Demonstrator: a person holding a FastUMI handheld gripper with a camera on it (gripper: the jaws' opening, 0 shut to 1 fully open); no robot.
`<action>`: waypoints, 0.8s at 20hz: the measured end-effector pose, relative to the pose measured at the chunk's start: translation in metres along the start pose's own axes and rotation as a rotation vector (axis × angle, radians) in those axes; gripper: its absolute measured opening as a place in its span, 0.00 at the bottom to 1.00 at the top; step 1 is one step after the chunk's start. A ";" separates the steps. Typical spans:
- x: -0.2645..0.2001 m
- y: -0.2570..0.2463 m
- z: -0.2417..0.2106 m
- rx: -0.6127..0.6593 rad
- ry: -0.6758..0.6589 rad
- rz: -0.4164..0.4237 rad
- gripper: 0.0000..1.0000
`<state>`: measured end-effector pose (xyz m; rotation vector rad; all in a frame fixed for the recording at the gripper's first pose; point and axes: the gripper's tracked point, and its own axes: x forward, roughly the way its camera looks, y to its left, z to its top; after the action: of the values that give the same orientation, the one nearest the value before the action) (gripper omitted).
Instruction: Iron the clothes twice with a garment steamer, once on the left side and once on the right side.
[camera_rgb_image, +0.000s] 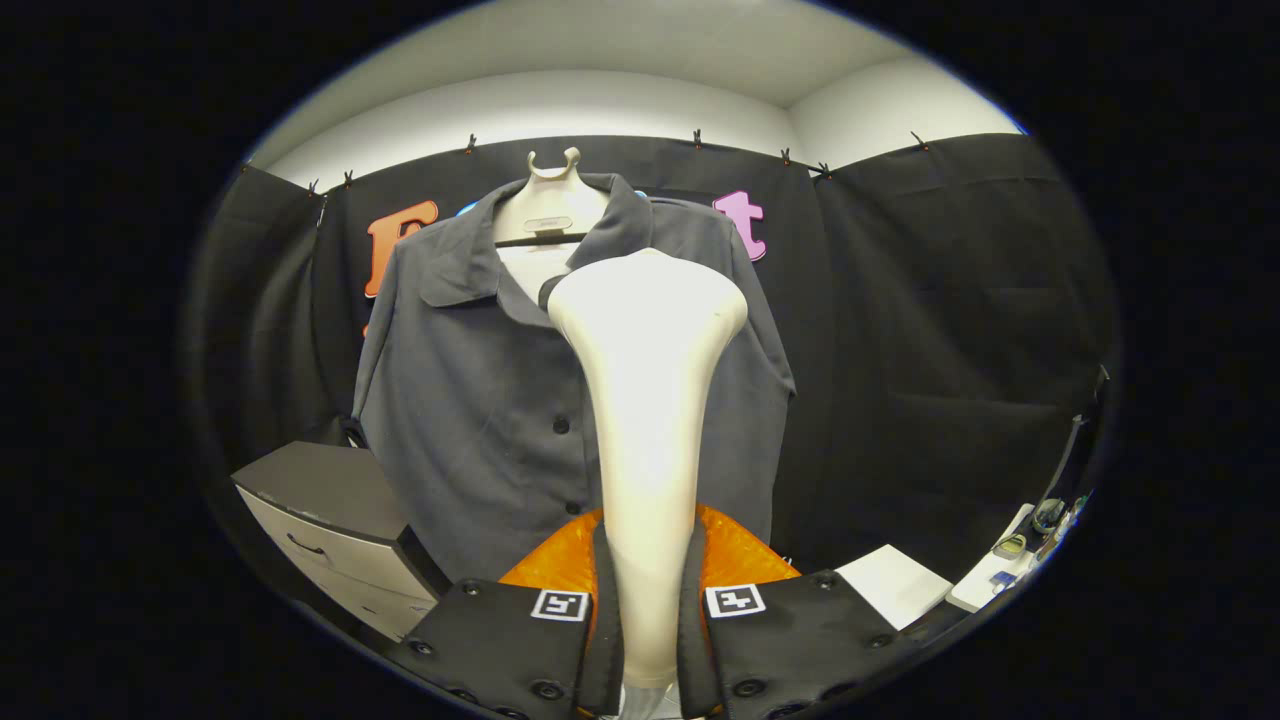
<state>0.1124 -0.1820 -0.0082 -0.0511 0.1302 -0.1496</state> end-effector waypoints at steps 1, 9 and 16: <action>0.007 -0.002 0.010 0.003 -0.009 0.001 0.29; 0.058 -0.014 0.065 0.002 -0.081 0.029 0.29; 0.096 -0.015 0.046 0.002 -0.053 0.065 0.29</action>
<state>0.2104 -0.2091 0.0259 -0.0484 0.0789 -0.0837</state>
